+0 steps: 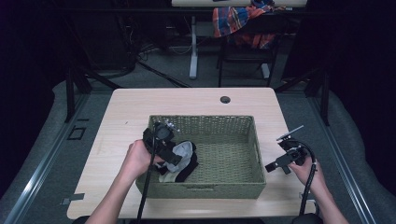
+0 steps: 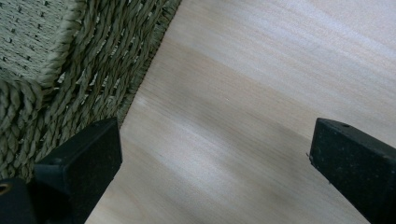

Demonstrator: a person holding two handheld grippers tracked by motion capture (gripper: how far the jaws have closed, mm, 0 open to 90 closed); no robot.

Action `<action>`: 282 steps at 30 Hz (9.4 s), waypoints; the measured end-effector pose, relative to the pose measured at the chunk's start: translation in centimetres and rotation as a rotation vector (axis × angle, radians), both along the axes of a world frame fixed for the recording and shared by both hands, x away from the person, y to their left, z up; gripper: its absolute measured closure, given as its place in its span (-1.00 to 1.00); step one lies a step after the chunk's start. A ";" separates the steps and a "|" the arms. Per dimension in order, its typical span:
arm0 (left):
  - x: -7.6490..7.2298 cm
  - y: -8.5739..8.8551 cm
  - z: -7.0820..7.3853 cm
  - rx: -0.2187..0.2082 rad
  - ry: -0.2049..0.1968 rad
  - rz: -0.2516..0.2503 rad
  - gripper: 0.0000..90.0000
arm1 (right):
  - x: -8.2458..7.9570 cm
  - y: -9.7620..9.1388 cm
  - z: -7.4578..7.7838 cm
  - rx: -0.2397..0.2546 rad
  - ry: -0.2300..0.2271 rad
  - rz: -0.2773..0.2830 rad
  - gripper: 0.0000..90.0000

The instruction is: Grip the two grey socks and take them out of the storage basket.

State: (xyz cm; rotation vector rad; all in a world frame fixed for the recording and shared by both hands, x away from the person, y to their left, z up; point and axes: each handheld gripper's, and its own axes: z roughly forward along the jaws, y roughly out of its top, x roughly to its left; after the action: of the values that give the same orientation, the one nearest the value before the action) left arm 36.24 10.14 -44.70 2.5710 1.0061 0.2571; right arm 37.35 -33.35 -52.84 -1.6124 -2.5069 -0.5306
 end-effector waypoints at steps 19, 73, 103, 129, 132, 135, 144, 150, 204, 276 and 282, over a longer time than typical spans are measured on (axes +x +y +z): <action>0.1 -1.6 -3.0 0.088 0.073 -0.038 0.27 | -0.1 -0.2 0.0 -0.003 0.003 0.000 -0.95; -0.4 4.4 4.0 -0.101 -0.078 0.040 0.83 | -0.2 -0.2 0.0 -0.003 0.000 -0.008 -0.95; -0.2 12.9 6.2 -0.130 -0.154 0.278 0.83 | -0.2 -0.2 0.0 -0.006 0.002 -0.003 -0.95; 2.4 16.9 1.1 -0.112 -0.035 0.410 0.83 | -0.2 -0.2 -0.1 0.001 0.001 -0.011 -0.95; 2.5 17.2 0.7 -0.105 -0.023 0.413 0.83 | -0.2 -0.2 -0.1 -0.004 0.002 -0.005 -0.95; 2.6 17.3 0.1 -0.104 -0.008 0.424 0.83 | -0.2 -0.2 -0.1 -0.002 0.001 -0.007 -0.95; 3.0 17.6 -1.1 -0.092 0.020 0.440 0.83 | -0.2 -0.2 -0.1 -0.002 0.001 -0.007 -0.95; 3.3 17.5 -2.0 -0.082 0.047 0.448 0.84 | -0.2 -0.2 0.0 -0.003 0.003 -0.004 -0.95; 1.5 10.3 2.4 -0.100 -0.072 0.280 -0.85 | -0.2 -0.2 0.0 0.000 -0.003 -0.010 -0.95; 3.1 0.1 -1.9 0.037 0.091 0.003 0.82 | -0.3 -0.2 0.0 0.009 -0.015 -0.030 -0.92; 2.7 0.6 -0.6 0.003 0.061 -0.002 0.84 | -0.2 -0.3 0.1 -0.005 0.001 -0.003 -0.92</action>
State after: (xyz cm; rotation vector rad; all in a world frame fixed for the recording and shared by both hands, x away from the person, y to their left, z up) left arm 38.92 10.69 -45.28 2.5972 1.0246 0.1813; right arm 37.15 -33.66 -52.77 -1.6176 -2.5080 -0.5236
